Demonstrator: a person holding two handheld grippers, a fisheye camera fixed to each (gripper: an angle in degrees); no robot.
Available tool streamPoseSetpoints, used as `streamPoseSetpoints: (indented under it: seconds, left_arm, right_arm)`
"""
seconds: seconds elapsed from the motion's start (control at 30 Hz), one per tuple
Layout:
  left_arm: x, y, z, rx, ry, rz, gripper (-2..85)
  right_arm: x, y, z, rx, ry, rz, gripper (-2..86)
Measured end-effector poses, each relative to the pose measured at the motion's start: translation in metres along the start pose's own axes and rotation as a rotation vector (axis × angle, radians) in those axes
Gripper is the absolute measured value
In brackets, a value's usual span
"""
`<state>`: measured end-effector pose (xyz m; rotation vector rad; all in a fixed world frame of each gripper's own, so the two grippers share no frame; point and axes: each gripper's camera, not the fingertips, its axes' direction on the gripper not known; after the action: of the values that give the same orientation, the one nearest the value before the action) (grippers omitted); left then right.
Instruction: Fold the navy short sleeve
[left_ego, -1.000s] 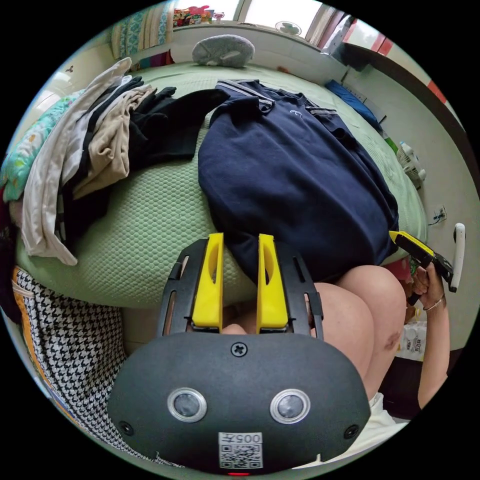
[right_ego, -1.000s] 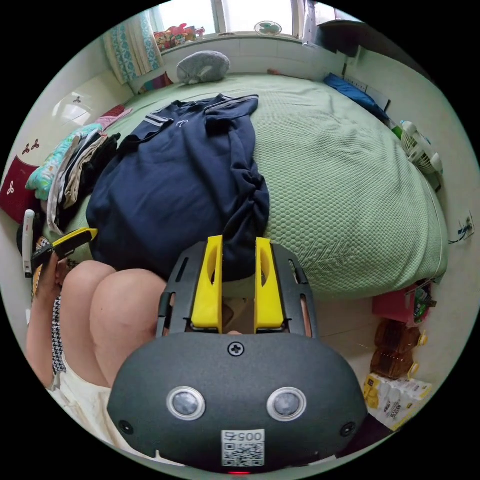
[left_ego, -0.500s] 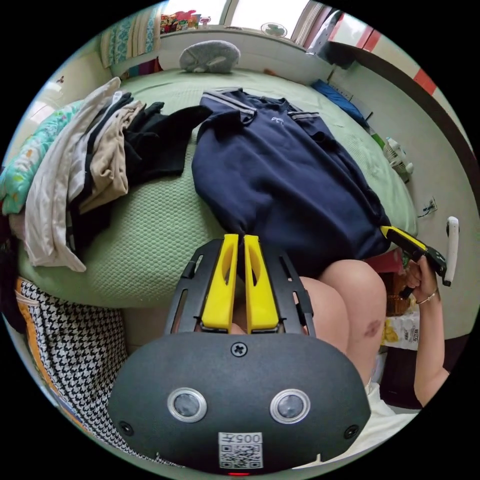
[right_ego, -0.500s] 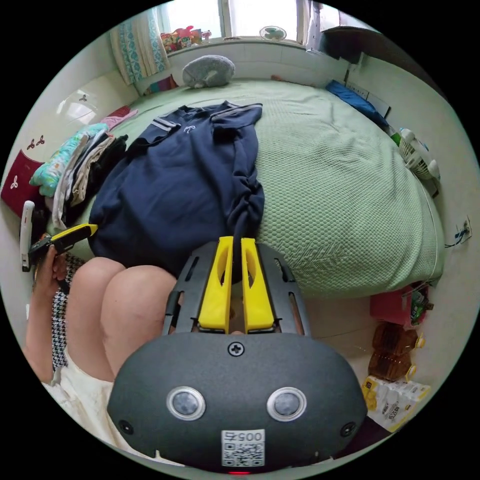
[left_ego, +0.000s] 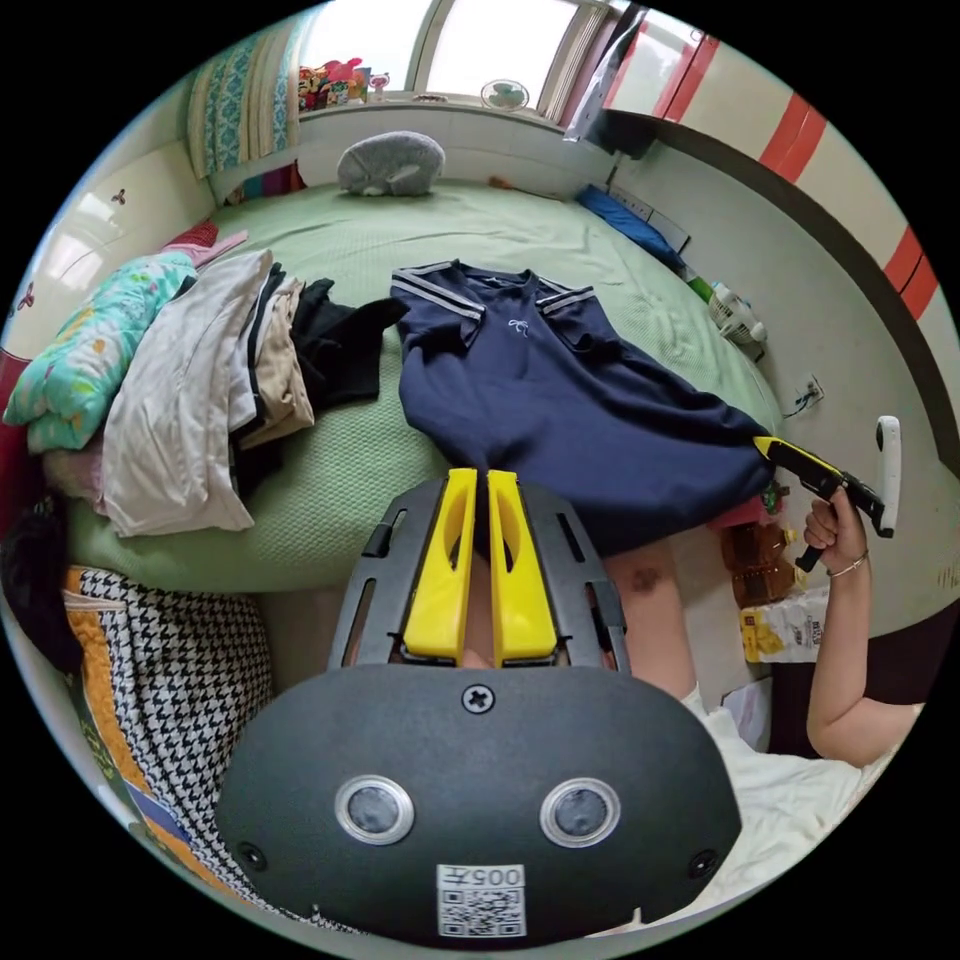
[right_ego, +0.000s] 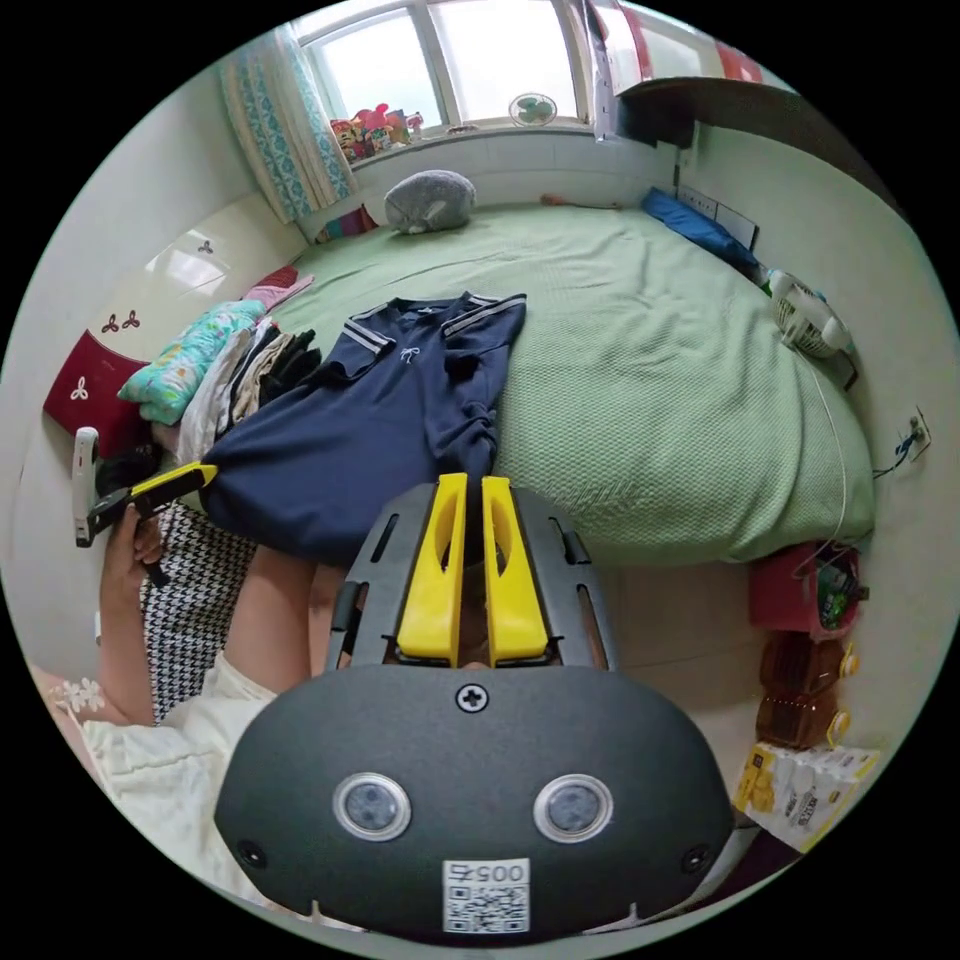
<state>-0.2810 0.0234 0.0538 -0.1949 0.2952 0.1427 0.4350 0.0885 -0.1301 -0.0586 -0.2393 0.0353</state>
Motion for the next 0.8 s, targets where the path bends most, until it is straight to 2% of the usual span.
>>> streamPoseSetpoints:
  seconds: [0.23,0.43,0.6,0.8]
  left_arm:
    - [-0.017,-0.060,0.017,-0.011,-0.008,0.009,2.4]
    - [-0.039,-0.203,0.042,0.010,-0.034,0.042,2.6]
    - [-0.079,-0.346,0.116,-0.109,-0.010,-0.026,3.5]
    - [-0.131,-0.432,0.216,-0.202,-0.039,-0.244,6.7]
  right_arm:
    - [0.000,-0.045,0.022,-0.001,0.008,0.021,-1.0]
    - [-0.005,-0.176,0.061,0.066,0.039,0.007,-1.0]
    - [0.006,-0.323,0.163,-0.039,0.049,0.079,-1.0]
    - [0.002,-0.414,0.311,-0.192,0.157,0.120,0.7]
